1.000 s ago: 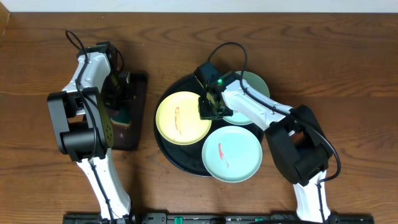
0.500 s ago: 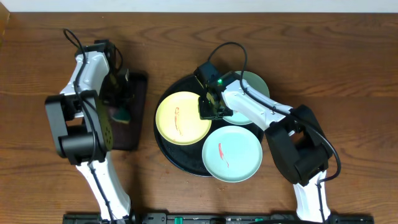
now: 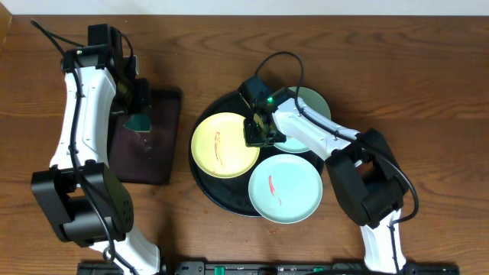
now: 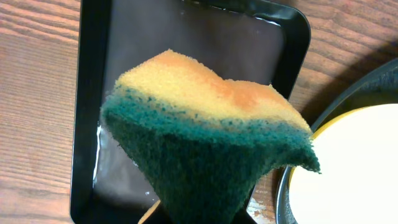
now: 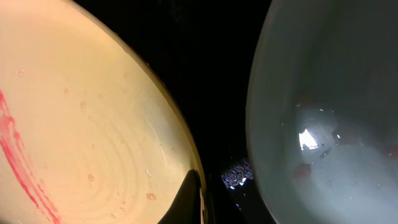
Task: Clean dirty plates on tray and stack at the side
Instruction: 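Grasp the green-and-yellow sponge with the left gripper and lift it, then move the held sponge over the yellow plate with the left gripper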
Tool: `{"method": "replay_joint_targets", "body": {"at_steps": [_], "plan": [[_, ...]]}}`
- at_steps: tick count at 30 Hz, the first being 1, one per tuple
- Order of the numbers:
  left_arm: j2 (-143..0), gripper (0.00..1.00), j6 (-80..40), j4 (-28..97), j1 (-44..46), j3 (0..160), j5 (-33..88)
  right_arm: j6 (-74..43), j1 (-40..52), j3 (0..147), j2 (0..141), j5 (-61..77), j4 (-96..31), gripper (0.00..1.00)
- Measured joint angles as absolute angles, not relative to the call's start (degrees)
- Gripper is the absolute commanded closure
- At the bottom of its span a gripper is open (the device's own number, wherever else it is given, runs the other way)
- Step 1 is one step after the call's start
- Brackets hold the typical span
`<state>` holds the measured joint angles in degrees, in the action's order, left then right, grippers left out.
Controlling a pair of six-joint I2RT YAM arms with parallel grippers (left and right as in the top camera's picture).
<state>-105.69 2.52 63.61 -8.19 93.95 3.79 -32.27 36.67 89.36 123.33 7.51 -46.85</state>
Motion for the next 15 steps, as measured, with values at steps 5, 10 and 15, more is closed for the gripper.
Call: {"method": "replay_joint_targets", "body": {"at_steps": [5, 10, 15], "plan": [[-105.7, 0.93, 1.3, 63.4, -8.2, 94.0, 3.6, -32.3, 36.7, 89.4, 123.3, 7.5, -46.9, 0.99], [-105.7, 0.93, -0.6, 63.2, -8.2, 94.0, 3.7, -32.3, 36.7, 89.4, 123.3, 7.5, -46.8, 0.99], [-105.7, 0.93, -2.3, 64.0, -8.2, 94.0, 5.2, -32.3, 36.7, 89.4, 123.3, 7.6, -46.7, 0.99]]}}
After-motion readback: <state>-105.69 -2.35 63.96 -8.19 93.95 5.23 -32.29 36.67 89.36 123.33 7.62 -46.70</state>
